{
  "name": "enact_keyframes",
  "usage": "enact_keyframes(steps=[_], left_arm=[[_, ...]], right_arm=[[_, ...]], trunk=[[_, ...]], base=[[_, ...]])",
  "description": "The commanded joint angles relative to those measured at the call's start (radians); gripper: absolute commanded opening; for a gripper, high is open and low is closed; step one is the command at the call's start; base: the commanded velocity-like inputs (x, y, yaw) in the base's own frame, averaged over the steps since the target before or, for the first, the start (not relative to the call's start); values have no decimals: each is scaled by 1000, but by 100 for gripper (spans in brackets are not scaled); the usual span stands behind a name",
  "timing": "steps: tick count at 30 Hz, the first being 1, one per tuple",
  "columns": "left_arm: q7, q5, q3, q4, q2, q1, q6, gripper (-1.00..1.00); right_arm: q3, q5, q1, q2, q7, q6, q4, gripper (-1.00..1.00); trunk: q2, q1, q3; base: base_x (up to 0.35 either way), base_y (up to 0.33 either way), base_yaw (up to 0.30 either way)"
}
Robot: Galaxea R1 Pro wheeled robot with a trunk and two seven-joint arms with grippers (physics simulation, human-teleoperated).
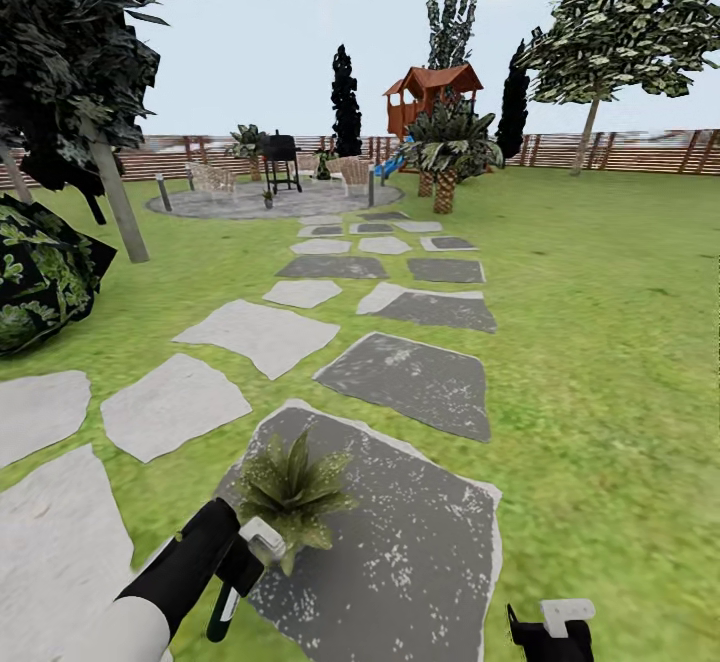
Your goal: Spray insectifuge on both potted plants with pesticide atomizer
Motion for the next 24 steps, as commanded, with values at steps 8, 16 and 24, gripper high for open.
enact_keyframes(steps=[8,16,24], left_arm=[[-16,-12,19,-7,16,-3,3,-100],[-257,-19,34,-119,178,-15,2,-100],[-396,-88,31,-280,240,-17,7,-100]], right_arm=[[-4,11,0,0,-6,-2,1,100],[-3,11,0,0,-5,-2,1,100],[-3,10,0,0,-5,-2,1,100]], trunk=[[0,0,-1],[0,0,-1],[0,0,-1]], base=[[0,-101,0],[0,0,0],[0,0,0]])
